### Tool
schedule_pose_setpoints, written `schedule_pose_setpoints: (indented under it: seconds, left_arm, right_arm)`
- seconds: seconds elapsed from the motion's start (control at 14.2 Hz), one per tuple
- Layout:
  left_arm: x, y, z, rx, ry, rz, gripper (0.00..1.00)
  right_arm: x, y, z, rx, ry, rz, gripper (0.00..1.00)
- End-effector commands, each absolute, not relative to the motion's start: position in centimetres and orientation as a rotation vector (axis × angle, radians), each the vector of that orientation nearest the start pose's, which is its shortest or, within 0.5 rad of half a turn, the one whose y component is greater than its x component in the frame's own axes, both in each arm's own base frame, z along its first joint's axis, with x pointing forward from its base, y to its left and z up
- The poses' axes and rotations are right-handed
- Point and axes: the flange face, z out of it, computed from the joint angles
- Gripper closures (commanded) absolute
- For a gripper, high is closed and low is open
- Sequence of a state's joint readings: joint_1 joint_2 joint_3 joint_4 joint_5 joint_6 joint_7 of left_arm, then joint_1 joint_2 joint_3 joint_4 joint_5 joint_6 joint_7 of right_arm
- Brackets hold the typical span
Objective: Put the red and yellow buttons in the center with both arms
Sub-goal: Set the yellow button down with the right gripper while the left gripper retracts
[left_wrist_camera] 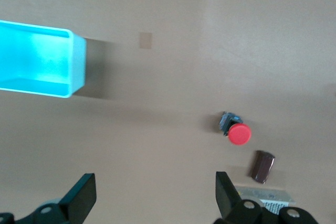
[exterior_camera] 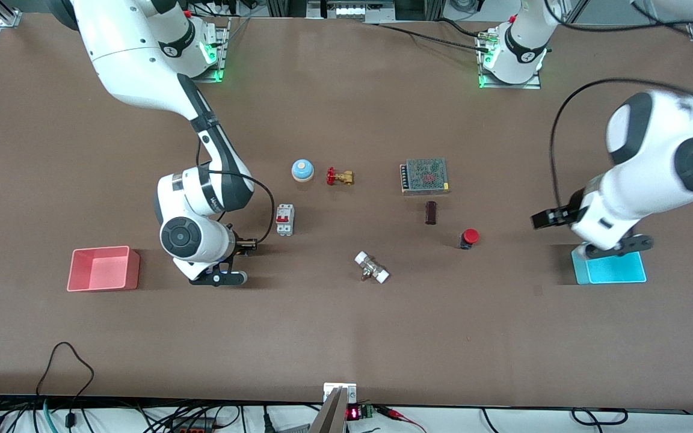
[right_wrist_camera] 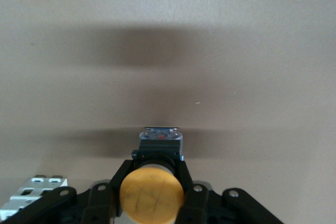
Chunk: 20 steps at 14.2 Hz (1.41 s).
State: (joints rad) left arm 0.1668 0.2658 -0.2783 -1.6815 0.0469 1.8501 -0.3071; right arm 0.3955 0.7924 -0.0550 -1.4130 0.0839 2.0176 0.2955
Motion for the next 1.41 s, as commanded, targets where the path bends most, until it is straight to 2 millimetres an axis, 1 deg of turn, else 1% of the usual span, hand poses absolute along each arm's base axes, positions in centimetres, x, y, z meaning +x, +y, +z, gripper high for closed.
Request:
schedule_pose_setpoints:
  seconds: [0.0,0.07,0.14,0.21,0.28,0.35,0.42,0.56,0.63,0.7,0.77,0.91,1.05,1.12,1.27,1.34]
  left_arm:
    - [60.4,-2.6,49.4,-3.101,-0.267,0.062,0.0]
    - [59.9,-2.1,51.0,-3.098,-0.266,0.032,0.0]
    - [59.6,-1.6,52.3,-3.1,-0.264,0.006,0.0]
    - [59.2,-1.3,53.2,-3.102,-0.271,-0.017,0.0]
    - [59.0,-1.4,53.8,-3.1,-0.269,-0.031,0.0]
    - [58.9,-1.6,54.0,-3.1,-0.267,-0.036,0.0]
    - [58.7,-1.7,54.4,-3.099,-0.262,-0.045,0.0]
    - [58.4,-1.8,54.8,-3.096,-0.256,-0.029,0.0]
    - [58.2,-1.8,55.3,-3.095,-0.259,-0.042,0.0]
    - [58.0,-1.2,55.7,-3.093,-0.266,-0.049,0.0]
    - [57.6,-0.1,56.5,-3.092,-0.243,-0.056,0.0]
    - [56.9,1.3,57.7,-3.095,-0.175,-0.068,0.0]
    - [56.1,2.0,58.6,-3.104,-0.173,-0.053,0.0]
    - [55.6,1.8,59.3,-3.103,-0.171,-0.06,0.0]
    - [54.9,1.8,60.1,-3.106,-0.17,-0.049,0.0]
    - [54.5,1.8,60.7,-3.107,-0.163,-0.061,0.0]
  right_arm:
    - [65.8,24.8,20.7,-3.152,0.003,0.308,0.62]
    - [65.8,24.8,20.7,-3.152,0.002,0.308,0.36]
    - [65.8,24.7,20.6,-3.152,0.01,0.311,0.0]
    - [66.1,24.5,21.3,-3.152,0.042,0.299,0.0]
    - [66.3,24.2,21.6,-3.153,0.076,0.293,0.0]
    - [66.6,23.8,22.0,-3.154,0.071,0.28,0.0]
    - [67.0,23.4,22.9,-3.153,0.077,0.258,0.0]
    - [67.8,23.0,25.8,-3.141,0.093,0.199,0.0]
    - [68.0,22.6,27.6,-3.135,0.103,0.171,0.0]
    - [68.2,22.3,29.8,-3.128,0.11,0.138,0.0]
    - [68.3,21.5,32.4,-3.117,0.12,0.108,0.0]
    - [68.0,19.5,37.3,-3.106,0.148,0.094,0.0]
    - [67.2,17.8,41.7,-3.096,0.166,0.099,0.0]
    - [66.6,17.4,43.6,-3.103,0.162,0.099,0.0]
    - [66.5,14.6,46.6,-3.095,0.219,0.065,0.0]
    - [66.4,13.6,47.7,-3.091,0.243,0.043,0.0]
